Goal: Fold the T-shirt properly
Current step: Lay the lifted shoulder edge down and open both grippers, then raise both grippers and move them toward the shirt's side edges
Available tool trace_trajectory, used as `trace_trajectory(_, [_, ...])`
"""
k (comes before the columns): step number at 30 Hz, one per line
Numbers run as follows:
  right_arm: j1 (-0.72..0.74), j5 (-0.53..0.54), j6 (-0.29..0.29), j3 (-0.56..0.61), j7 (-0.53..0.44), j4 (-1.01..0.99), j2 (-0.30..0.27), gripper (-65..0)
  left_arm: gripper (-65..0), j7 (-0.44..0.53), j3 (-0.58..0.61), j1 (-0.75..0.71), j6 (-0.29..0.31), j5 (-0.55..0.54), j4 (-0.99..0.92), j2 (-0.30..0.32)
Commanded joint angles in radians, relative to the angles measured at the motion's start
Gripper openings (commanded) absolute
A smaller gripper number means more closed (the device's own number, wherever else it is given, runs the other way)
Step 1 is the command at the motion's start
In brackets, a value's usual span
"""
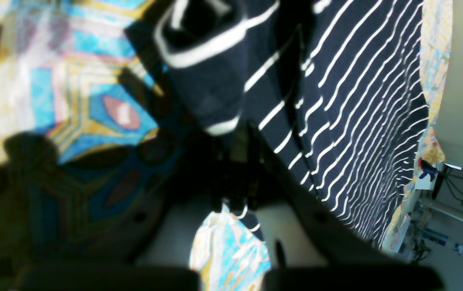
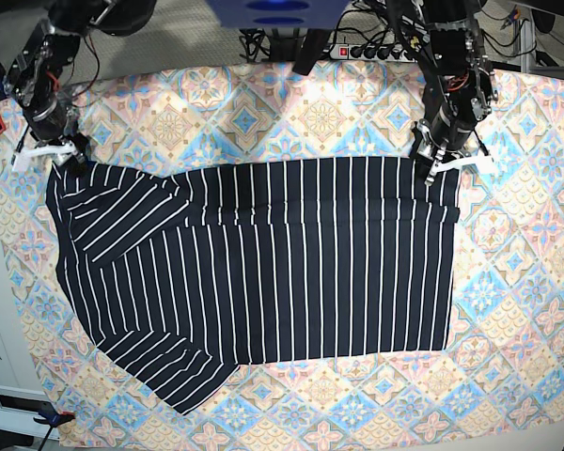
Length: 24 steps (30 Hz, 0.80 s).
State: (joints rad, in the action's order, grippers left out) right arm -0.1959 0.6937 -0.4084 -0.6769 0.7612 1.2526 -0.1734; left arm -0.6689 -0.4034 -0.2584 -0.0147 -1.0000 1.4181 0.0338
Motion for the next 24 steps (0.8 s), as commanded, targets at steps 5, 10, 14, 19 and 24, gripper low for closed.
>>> trace_trajectory(5, [0.049,0.007,-0.001,-0.007,-0.009,-0.053,-0.018,-32.6,-65.0,0.007,-0.002,-0.006,0.011,-0.01,0.014,0.007])
trace_trajectory(10, [0.098,0.007,-0.001,-0.007,-0.013,-0.132,-0.018,-32.6,-65.0,0.007,-0.002,-0.008,0.011,-0.01,0.014,0.007])
trace_trajectory(14, [0.144,0.007,-0.001,-0.007,-0.016,-0.198,-0.019,-32.8,-65.0,0.007,-0.002,-0.008,0.011,-0.007,0.014,0.007])
trace_trajectory(19, [0.178,0.007,-0.001,-0.007,-0.016,-0.239,-0.031,-33.7,-65.0,0.007,-0.002,-0.008,0.011,-0.006,0.014,0.007])
trace_trajectory(24, [0.177,0.007,-0.001,-0.01,-0.018,-0.239,-0.033,-55.9,-65.0,0.007,-0.002,-0.009,0.011,-0.006,0.014,0.008])
